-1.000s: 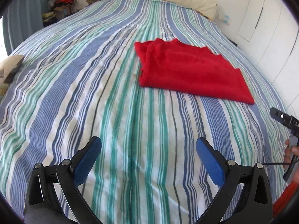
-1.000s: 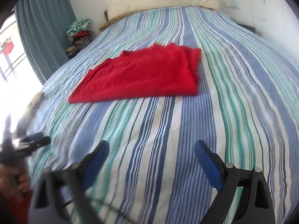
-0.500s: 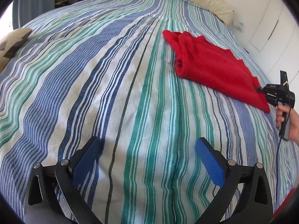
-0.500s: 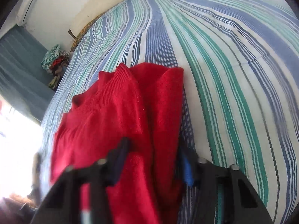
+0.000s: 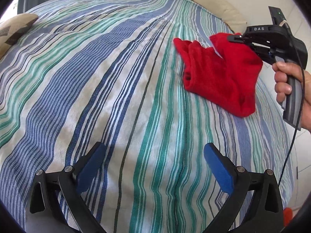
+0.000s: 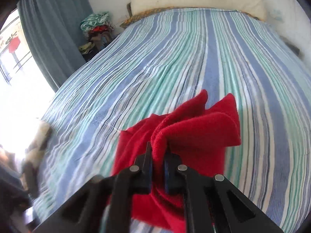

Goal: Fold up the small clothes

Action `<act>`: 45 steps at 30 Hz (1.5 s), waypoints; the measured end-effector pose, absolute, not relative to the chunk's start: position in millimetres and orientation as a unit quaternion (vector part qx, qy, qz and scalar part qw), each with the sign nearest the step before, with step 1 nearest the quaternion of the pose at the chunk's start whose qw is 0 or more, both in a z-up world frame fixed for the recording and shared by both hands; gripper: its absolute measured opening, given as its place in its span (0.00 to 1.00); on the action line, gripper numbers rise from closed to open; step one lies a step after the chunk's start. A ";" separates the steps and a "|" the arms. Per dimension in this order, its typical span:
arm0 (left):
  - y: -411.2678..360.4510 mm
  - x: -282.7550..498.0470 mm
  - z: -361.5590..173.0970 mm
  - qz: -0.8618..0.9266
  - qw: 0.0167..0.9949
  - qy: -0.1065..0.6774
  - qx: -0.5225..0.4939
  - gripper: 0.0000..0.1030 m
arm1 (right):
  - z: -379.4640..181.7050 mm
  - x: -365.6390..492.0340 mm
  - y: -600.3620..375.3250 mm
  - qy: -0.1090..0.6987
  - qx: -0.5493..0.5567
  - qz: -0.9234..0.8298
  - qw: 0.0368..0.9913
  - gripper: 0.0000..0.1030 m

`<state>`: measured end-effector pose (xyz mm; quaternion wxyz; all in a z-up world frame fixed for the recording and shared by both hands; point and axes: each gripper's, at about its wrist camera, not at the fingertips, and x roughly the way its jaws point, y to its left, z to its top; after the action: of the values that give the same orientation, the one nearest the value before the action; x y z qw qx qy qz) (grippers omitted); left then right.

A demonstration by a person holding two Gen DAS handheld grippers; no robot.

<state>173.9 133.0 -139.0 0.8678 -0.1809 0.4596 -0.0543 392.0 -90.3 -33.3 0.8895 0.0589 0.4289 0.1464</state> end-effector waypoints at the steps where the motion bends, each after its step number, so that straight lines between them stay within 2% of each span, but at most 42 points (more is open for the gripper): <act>1: 134.8 173.6 -138.9 -0.054 0.868 0.459 -0.183 0.98 | -42.4 398.8 -69.9 0.435 0.056 0.152 0.886 0.08; 3: 136.4 171.8 -139.4 -0.053 0.867 0.461 -0.184 0.98 | -63.3 403.9 -38.7 0.445 0.040 0.156 0.881 0.08; 5: 136.9 171.8 -140.3 -0.052 0.866 0.463 -0.183 0.98 | -88.9 408.8 -15.0 0.459 0.019 0.160 0.874 0.16; 6: 136.9 172.7 -140.2 -0.052 0.866 0.463 -0.183 0.98 | -101.6 411.1 -8.8 0.476 0.030 0.175 0.861 0.23; 7: 136.7 172.6 -139.7 -0.052 0.866 0.463 -0.183 0.98 | -110.9 410.5 -9.0 0.493 0.056 0.198 0.845 0.38; 8: 136.1 173.0 -139.3 -0.053 0.866 0.463 -0.182 0.98 | -112.8 410.0 -11.1 0.499 0.096 0.226 0.831 0.43; 10: 136.0 174.0 -138.6 -0.055 0.865 0.463 -0.184 0.98 | -102.1 398.5 -27.6 0.480 0.173 0.290 0.810 0.65; 12: 136.1 174.6 -138.8 -0.054 0.865 0.462 -0.186 0.98 | -81.9 385.8 -49.3 0.450 0.212 0.333 0.801 0.67; 14: 136.0 175.1 -139.3 -0.054 0.866 0.462 -0.185 0.98 | -60.5 374.5 -71.5 0.420 0.203 0.333 0.819 0.67; 18: 135.6 174.2 -138.3 -0.053 0.868 0.460 -0.182 0.98 | -47.7 361.3 -95.3 0.423 0.084 0.287 0.855 0.67; 24: 132.7 173.9 -140.1 -0.050 0.870 0.460 -0.172 0.98 | -84.2 325.9 -38.3 0.417 -0.069 0.325 0.846 0.67; 26: 131.9 173.2 -140.5 -0.049 0.871 0.459 -0.168 0.98 | -102.0 332.8 -30.3 0.415 -0.052 0.308 0.854 0.65; 28: 132.3 172.2 -140.4 -0.050 0.871 0.458 -0.167 0.98 | -126.8 336.8 -12.5 0.445 -0.035 0.318 0.837 0.48; 30: 133.4 172.3 -140.1 -0.051 0.871 0.459 -0.169 0.98 | -150.8 321.1 13.3 0.471 -0.100 0.352 0.803 0.47; 32: 134.6 172.4 -139.9 -0.051 0.870 0.459 -0.173 0.98 | -155.4 297.8 27.4 0.447 -0.172 0.359 0.801 0.51; 33: 135.0 172.8 -140.1 -0.051 0.869 0.460 -0.174 0.98 | -151.3 293.4 24.7 0.443 -0.172 0.366 0.800 0.57; 35: 135.2 172.3 -139.6 -0.051 0.869 0.460 -0.175 0.98 | -135.3 291.4 8.0 0.448 -0.131 0.380 0.799 0.57; 40: 132.9 172.8 -140.1 -0.051 0.870 0.460 -0.169 0.98 | -82.1 288.7 -65.1 0.400 -0.037 0.343 0.849 0.55; 41: 131.4 173.2 -141.0 -0.049 0.871 0.460 -0.164 0.98 | -79.0 294.8 -83.4 0.402 -0.011 0.316 0.860 0.52; 43: 127.2 173.3 -143.3 -0.046 0.874 0.460 -0.150 0.98 | -86.1 309.5 -116.1 0.418 0.031 0.256 0.871 0.14; 45: 122.6 172.4 -145.2 -0.041 0.878 0.458 -0.134 0.98 | -109.0 322.4 -134.8 0.450 0.062 0.227 0.862 0.10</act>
<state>172.4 122.6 -145.2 0.8779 -0.1341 0.4579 -0.0411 322.4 -134.8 -109.0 0.8615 0.0622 0.4500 0.2267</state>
